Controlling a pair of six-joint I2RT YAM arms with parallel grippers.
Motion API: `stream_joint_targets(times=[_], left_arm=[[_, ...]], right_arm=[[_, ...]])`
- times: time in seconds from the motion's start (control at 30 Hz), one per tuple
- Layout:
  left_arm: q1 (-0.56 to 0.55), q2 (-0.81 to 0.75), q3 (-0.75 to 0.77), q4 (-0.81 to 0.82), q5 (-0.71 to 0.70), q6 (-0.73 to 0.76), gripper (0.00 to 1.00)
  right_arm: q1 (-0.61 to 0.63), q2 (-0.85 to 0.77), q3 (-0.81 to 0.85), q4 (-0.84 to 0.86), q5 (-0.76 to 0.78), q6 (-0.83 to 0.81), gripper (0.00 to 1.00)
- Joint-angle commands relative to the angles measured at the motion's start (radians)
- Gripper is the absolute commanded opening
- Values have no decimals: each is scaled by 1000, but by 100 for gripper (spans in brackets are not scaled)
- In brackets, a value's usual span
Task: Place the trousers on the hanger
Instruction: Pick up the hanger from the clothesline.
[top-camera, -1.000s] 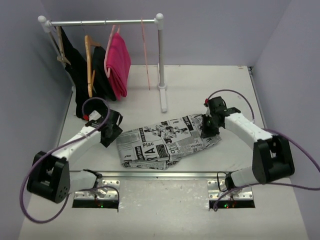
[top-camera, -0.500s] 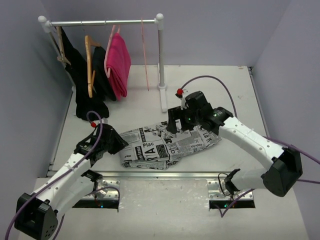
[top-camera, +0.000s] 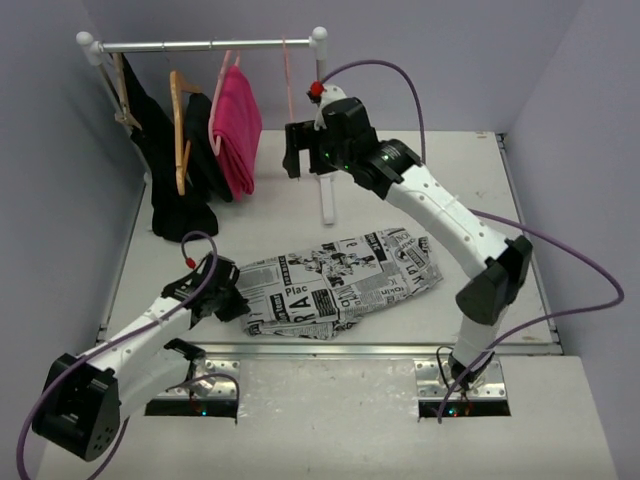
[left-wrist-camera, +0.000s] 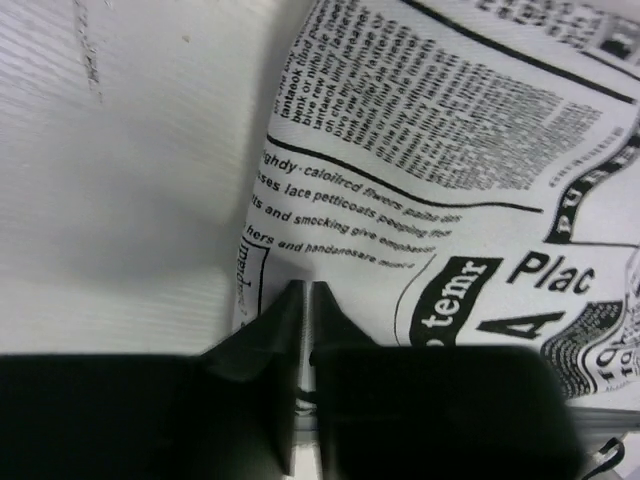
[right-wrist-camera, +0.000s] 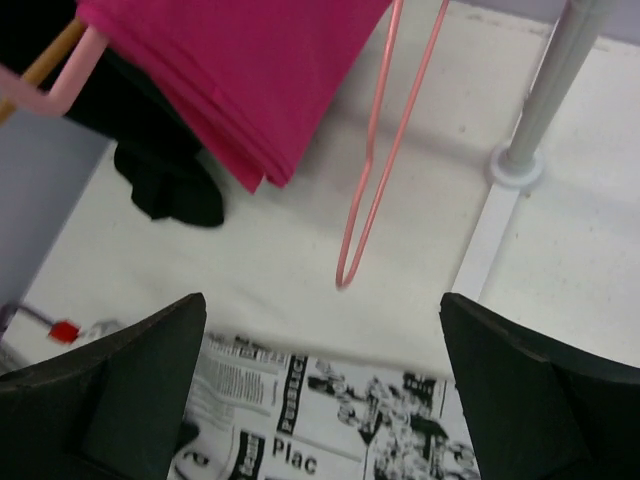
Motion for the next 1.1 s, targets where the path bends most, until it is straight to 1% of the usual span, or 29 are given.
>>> stream_joint_targets(times=[0.0,0.03,0.07,0.1,0.17,0.2,0.23,0.27,0.37,0.43,0.47,0.5,0.53,0.6,0.7,0.97,1.07], left_arm=[[-6,-148,107,-106,-56,30,20],[-6,-188,130,-107,-31,52,32],[-7,-208,130,-90,25,65,56],[-8,-228,121,-81,64,77,65],[-9,-262,123,-95,113,89,87],[-9,-285,128,-116,120,103,94],[-9,-296,142,-129,123,109,99],[-9,-308,151,-141,129,118,100],[-9,-364,179,-174,155,157,100],[-9,-386,208,-201,157,178,100],[-9,-394,220,-222,153,186,100],[-9,-400,229,-242,148,191,100],[-9,-405,237,-255,144,197,100],[-9,-415,252,-272,122,205,100],[-9,-418,251,-283,102,207,100],[-9,-409,202,-264,105,194,100],[-9,-399,198,-260,108,194,100]], right_arm=[[9,171,206,-10,207,-35,95],[8,232,260,4,240,-47,92],[7,268,295,10,256,-70,89],[8,312,342,12,272,-89,86],[9,387,413,29,304,-126,78],[7,414,423,58,317,-138,76],[9,418,419,76,320,-155,69],[9,420,411,98,319,-162,63],[11,412,375,162,339,-166,52],[19,404,356,187,370,-171,37],[22,401,347,195,376,-170,32],[22,399,343,197,374,-165,29],[23,399,342,196,374,-164,22],[23,400,345,185,377,-149,12],[27,384,342,170,377,-136,1],[27,282,281,170,341,-131,0],[26,231,201,195,314,-130,0]])
